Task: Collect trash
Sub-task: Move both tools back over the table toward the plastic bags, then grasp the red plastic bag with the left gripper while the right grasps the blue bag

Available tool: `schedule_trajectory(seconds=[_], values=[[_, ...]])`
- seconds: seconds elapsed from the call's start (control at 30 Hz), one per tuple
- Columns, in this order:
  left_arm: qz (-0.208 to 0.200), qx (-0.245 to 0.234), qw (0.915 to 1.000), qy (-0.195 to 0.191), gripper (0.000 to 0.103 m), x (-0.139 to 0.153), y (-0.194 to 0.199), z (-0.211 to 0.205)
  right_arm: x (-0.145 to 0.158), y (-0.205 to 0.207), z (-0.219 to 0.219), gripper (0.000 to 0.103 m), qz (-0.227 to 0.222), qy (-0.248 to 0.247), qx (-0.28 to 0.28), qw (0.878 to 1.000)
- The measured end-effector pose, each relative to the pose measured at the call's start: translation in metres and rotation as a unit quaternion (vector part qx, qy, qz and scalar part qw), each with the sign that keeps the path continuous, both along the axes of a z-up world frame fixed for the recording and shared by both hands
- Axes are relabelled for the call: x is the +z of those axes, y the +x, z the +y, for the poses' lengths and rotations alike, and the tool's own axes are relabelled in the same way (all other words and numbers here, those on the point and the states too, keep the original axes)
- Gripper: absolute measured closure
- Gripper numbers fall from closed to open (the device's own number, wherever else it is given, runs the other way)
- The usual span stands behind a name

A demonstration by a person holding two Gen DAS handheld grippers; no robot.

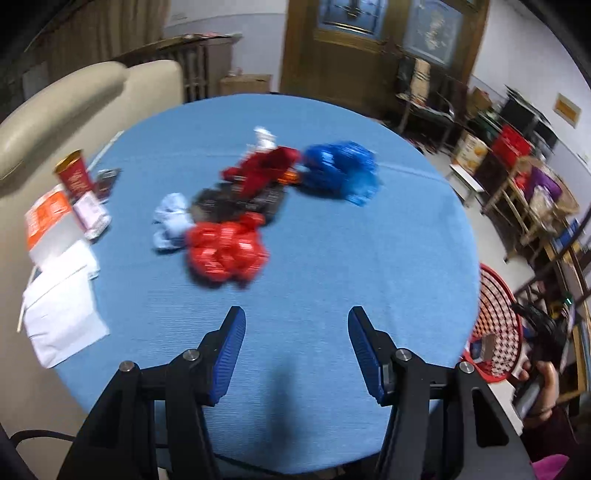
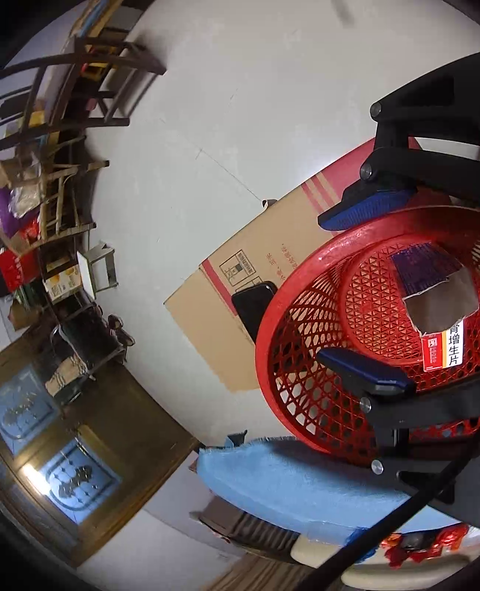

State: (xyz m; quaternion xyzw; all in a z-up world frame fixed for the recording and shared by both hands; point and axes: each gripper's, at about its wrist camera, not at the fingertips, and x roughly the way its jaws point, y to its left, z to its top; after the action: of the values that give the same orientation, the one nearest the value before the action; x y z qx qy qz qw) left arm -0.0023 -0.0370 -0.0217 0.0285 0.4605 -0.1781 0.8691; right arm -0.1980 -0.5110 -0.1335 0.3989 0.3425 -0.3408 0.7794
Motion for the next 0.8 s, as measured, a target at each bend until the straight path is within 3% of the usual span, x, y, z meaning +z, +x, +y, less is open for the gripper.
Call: schedule_trajectory(seconds=[0.17, 0.27, 0.33, 0.47, 0.7, 0.8], values=[[0.002, 0.046, 0.9988, -0.018, 0.044, -0.003, 0.015, 0.040, 0.043, -0.038, -0.017, 0.033, -0.027, -0.053, -0.043, 0.997], [0.003, 0.066, 0.9975, -0.026, 0.042, -0.008, 0.019, 0.056, 0.080, -0.036, -0.015, 0.032, -0.049, -0.088, -0.025, 0.995], [0.007, 0.076, 0.9965, -0.034, 0.041, -0.010, 0.021, 0.062, 0.105, -0.018, -0.004, 0.026, -0.073, -0.098, 0.020, 0.992], [0.013, 0.080, 0.9957, -0.045, 0.041, -0.014, 0.024, 0.065, 0.129, 0.035, 0.034, 0.025, -0.104, -0.073, 0.131, 0.983], [0.029, 0.066, 0.9955, -0.061, 0.034, -0.017, 0.043, 0.058, 0.129, 0.153, 0.127, 0.025, -0.112, 0.006, 0.306, 0.945], [0.027, 0.064, 0.9958, -0.059, 0.034, -0.017, 0.057, 0.052, 0.126, 0.194, 0.162, 0.025, -0.111, 0.031, 0.351, 0.929]])
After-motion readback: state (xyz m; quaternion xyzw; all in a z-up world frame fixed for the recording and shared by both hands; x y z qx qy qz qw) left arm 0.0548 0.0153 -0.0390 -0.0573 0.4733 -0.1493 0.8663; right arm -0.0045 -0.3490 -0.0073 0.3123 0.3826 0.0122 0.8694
